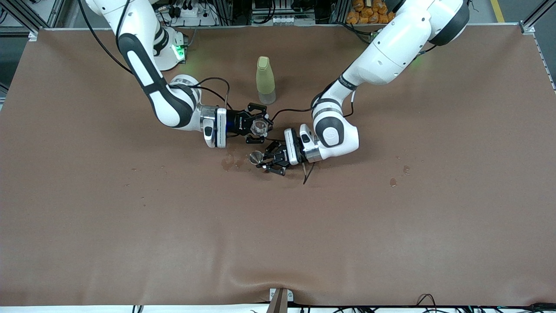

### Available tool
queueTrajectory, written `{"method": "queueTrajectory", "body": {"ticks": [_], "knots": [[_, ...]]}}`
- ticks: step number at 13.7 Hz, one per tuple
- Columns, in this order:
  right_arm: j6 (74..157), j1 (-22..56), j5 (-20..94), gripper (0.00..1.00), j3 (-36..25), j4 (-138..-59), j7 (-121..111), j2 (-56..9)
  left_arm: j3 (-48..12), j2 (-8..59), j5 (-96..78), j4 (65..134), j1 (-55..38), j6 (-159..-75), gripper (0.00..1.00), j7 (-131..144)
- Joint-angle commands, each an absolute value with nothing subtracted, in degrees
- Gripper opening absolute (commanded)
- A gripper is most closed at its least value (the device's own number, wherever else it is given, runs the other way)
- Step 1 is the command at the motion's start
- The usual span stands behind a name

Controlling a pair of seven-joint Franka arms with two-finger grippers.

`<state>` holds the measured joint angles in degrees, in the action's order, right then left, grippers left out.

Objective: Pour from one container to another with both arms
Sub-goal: 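Tilt the beaker with the right gripper over the jigger's rim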

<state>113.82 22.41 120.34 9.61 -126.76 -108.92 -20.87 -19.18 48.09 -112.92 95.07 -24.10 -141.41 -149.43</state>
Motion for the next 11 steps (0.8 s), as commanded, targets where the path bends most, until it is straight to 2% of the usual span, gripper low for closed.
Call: {"method": "queueTrajectory", "body": {"ticks": [1,11], "knots": [[113.82,22.94,121.90,0.00,9.67,-127.44,-105.04,-20.22,-19.25,47.11,-114.87,96.24,-23.91,-140.63,0.00,-151.44],[113.91,22.68,121.90,0.00,9.58,-127.88,-94.04,-19.86,-19.25,46.41,-114.87,97.99,-23.47,-140.63,0.00,-151.44]]}}
